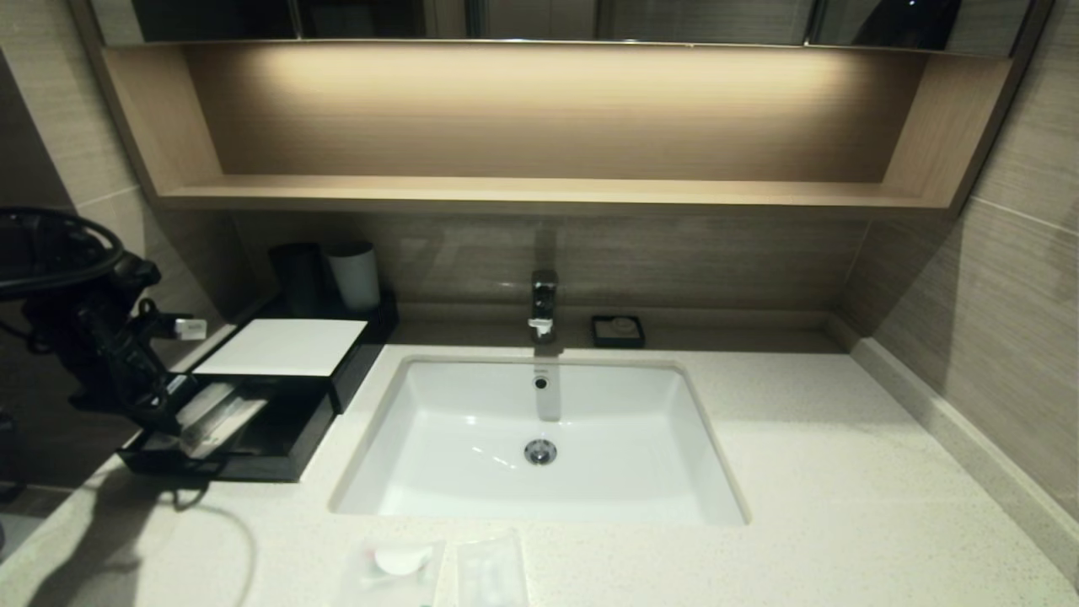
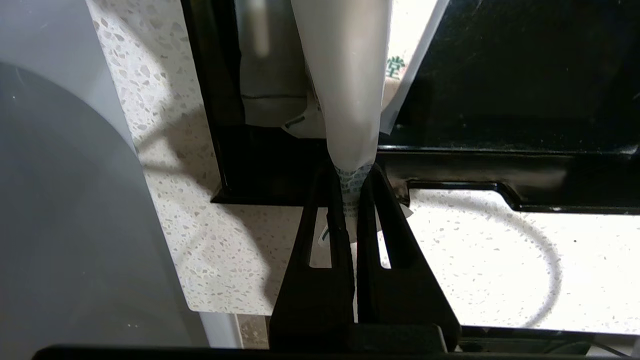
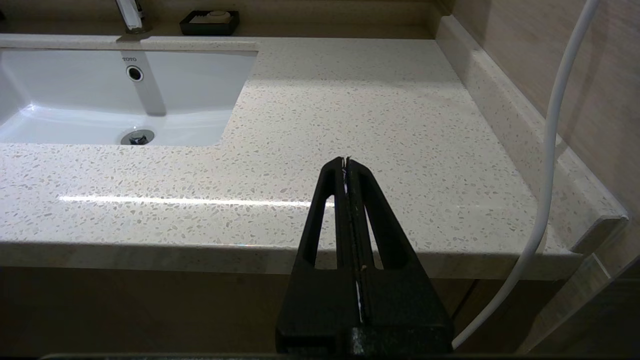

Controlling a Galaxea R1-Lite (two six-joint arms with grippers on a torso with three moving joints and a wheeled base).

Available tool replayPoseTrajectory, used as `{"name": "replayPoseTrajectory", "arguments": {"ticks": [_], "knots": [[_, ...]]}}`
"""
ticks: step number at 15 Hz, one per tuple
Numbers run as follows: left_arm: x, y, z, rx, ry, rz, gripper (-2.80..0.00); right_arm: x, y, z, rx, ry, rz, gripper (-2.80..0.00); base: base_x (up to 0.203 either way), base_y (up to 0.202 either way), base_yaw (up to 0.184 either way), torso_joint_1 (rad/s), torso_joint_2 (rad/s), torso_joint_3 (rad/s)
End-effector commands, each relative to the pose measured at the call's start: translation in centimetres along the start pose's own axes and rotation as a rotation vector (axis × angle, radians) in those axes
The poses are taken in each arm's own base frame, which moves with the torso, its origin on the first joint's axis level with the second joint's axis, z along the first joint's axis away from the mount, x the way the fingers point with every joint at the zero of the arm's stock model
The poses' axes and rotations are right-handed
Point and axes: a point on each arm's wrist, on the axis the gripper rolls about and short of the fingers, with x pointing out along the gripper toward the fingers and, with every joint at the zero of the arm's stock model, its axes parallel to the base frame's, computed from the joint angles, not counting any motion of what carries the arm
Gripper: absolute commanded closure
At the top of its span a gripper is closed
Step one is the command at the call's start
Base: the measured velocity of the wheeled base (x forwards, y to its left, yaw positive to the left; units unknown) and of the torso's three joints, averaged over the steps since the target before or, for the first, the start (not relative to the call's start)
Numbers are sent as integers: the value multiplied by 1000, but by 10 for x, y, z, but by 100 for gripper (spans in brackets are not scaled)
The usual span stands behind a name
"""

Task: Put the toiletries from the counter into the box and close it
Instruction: Place the bathroom toiletry into the drawer

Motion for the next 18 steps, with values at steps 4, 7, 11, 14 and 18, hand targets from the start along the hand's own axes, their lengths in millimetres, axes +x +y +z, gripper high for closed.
{"name": "replayPoseTrajectory", "arguments": {"ticks": [4,7,11,14,18], "knots": [[6,2,3,2,-3,2,0,0,0,-1,-1,2,0,0,0,0,0,0,0,0],[6,3,5,4,-28,11,0,0,0,-1,-1,2,0,0,0,0,0,0,0,0],[10,4,8,4,-45,5,0,0,0,-1,0,2,0,0,0,0,0,0,0,0],[12,4,9,4,-45,3,0,0,0,-1,-1,2,0,0,0,0,0,0,0,0],[12,4,10,7,-51,7,0,0,0,-1,0,2,0,0,0,0,0,0,0,0]]}}
